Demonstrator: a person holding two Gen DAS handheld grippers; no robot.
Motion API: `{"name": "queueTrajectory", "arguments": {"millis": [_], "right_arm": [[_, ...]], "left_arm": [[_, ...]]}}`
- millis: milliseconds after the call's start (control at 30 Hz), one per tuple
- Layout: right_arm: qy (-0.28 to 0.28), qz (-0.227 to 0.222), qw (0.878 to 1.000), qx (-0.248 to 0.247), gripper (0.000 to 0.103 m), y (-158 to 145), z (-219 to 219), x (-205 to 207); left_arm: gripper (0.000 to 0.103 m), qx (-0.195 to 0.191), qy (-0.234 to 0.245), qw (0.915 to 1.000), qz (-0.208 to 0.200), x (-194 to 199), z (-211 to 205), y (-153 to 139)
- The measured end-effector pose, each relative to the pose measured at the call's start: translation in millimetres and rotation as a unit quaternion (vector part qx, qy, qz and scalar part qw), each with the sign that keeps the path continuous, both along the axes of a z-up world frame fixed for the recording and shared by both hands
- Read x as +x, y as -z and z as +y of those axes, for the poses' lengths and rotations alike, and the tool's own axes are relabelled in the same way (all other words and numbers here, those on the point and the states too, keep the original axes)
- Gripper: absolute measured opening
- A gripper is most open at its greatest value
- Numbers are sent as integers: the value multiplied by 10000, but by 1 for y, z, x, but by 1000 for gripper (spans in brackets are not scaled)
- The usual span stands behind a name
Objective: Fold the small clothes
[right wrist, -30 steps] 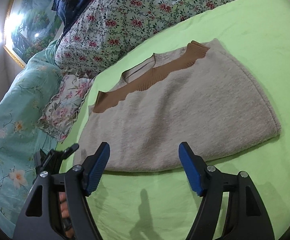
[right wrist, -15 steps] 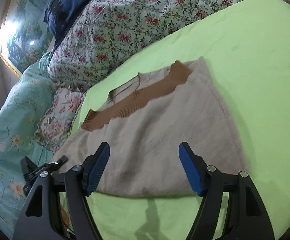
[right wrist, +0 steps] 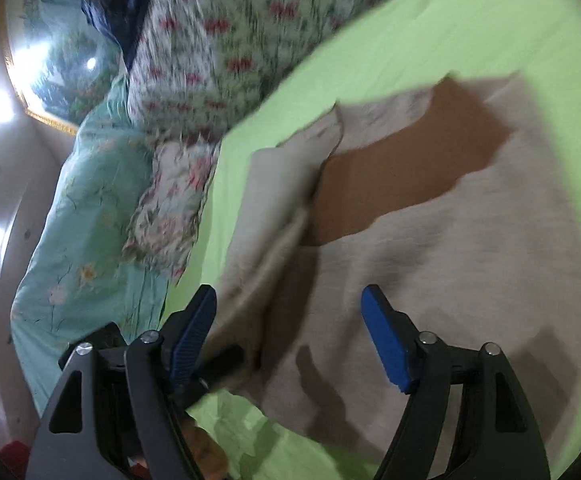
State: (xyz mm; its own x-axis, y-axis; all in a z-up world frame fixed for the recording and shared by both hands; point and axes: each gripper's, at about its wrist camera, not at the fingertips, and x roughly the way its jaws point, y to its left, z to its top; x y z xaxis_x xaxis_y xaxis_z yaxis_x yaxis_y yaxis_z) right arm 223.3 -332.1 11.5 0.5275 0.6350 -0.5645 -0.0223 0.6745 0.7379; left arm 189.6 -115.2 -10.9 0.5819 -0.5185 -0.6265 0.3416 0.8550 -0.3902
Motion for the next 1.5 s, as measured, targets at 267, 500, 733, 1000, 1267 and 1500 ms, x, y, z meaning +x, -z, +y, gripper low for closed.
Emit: {"name": "queueTrajectory", "arguments": {"millis": [267, 500, 733, 1000, 1267, 1500], "right_arm": [[-456, 119, 9987, 180, 57, 16, 54, 80], [-575, -512, 9960, -443, 17, -29, 56, 87], [-88, -745, 9898, -1212, 17, -62, -24, 45], [250, -121, 9840, -1762, 17, -8, -76, 36], [505, -308, 9782, -1992, 19, -8, -83, 23], [1285, -47, 9637, -2341, 62, -10, -103, -2]], "left_arm": [[9, 349, 108, 9993, -123, -6, -7, 0], [10, 381, 316, 9982, -348, -8, -21, -25], [12, 179, 1029, 9934, -465, -7, -101, -36], [12, 464, 1351, 9895, 217, 14, -162, 21], [22, 536, 1520, 9864, 320, 25, -170, 26], [78, 393, 1558, 9862, 408, 2, -137, 3]]}}
